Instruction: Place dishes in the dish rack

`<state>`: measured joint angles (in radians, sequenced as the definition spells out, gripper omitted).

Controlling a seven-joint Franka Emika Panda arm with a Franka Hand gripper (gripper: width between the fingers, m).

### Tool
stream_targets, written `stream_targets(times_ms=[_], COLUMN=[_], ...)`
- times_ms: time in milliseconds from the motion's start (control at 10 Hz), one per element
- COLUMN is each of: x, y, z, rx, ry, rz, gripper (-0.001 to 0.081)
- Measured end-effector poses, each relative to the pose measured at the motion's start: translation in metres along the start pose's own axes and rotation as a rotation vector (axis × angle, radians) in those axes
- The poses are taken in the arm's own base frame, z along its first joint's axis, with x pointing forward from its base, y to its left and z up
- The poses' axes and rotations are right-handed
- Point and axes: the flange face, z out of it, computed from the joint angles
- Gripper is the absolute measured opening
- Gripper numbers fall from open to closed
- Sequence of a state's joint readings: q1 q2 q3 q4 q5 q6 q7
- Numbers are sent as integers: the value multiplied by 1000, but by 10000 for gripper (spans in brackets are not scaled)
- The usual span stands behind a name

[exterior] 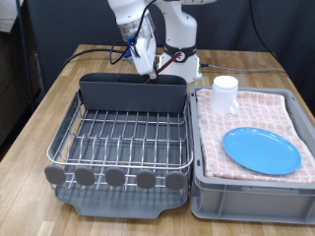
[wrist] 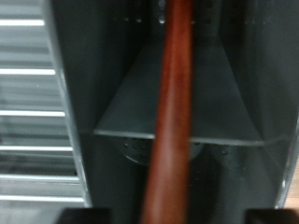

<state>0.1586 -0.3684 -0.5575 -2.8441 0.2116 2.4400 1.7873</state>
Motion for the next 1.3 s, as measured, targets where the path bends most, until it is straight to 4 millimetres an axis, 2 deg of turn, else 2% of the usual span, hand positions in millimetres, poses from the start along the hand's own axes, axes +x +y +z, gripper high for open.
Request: stream_targets(times_ms=[100, 200, 300, 400, 500, 600, 900, 1300], x=[-2, -5, -9, -14, -20, -28, -60, -99], y=[0, 0, 0, 0, 2, 3, 15, 43], z=[-1, -3, -5, -8, -10, -13, -31, -73], rx=[7, 23, 51, 91, 131, 171, 281, 318], ry=[18, 55, 114, 187, 255, 300, 364, 430], rz=[-4, -10, -16, -16, -14, -13, -40, -105], gripper=[355, 355, 540, 540, 725, 783, 797, 802])
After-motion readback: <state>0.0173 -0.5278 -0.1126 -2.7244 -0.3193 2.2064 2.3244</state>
